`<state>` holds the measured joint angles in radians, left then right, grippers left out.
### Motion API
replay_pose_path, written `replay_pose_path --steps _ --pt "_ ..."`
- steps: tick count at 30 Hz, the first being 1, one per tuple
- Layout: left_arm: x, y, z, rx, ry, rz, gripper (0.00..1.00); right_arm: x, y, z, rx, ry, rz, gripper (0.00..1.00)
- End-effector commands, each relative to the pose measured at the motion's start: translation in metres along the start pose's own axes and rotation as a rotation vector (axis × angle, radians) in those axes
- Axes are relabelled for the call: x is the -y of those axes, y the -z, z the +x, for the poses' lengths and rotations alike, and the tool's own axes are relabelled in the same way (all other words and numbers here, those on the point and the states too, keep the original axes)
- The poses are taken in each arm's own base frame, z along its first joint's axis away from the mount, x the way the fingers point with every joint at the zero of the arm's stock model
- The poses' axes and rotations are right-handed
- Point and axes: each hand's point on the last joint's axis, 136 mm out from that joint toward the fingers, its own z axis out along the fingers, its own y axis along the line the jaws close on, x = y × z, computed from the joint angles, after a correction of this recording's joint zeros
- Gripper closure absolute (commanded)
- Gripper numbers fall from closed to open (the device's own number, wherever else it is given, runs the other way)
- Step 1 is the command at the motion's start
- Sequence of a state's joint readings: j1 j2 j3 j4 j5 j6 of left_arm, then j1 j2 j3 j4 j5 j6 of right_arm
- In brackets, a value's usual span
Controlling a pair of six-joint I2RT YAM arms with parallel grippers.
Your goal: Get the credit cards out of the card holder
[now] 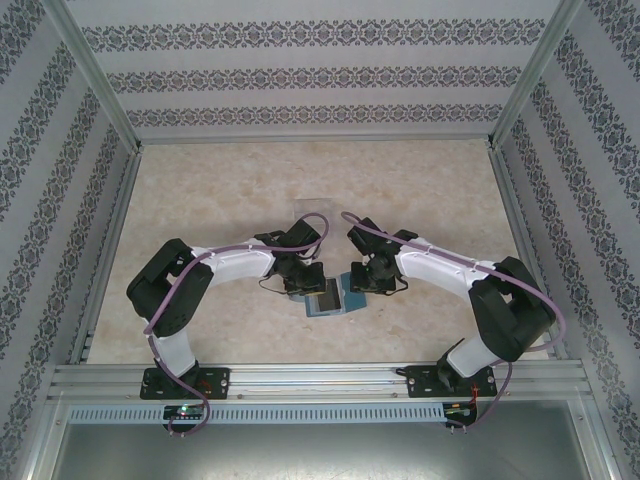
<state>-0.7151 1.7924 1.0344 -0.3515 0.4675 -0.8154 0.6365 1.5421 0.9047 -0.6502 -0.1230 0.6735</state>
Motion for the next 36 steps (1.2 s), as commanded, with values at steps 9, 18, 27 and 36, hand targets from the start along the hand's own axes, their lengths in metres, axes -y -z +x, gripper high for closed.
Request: replay_pose_path --steps 9,18,27,36 --pt "-0.051 0.019 0.008 0.007 0.016 -0.161 0.89 -0.036 -0.011 -0.002 0.002 -0.069 -0.181 0.87" --pt "-0.071 0.041 0.006 0.016 0.047 -0.134 0.89 -0.062 -0.019 -0.019 0.033 -0.092 -0.219 0.90" --pt "-0.083 0.040 0.010 0.010 0.050 -0.178 0.87 -0.045 -0.024 -0.017 0.038 -0.066 -0.109 0.81" --pt "-0.084 0.044 0.008 0.025 0.043 -0.194 0.87 -0.018 -0.027 -0.007 0.016 0.014 0.080 0.60"
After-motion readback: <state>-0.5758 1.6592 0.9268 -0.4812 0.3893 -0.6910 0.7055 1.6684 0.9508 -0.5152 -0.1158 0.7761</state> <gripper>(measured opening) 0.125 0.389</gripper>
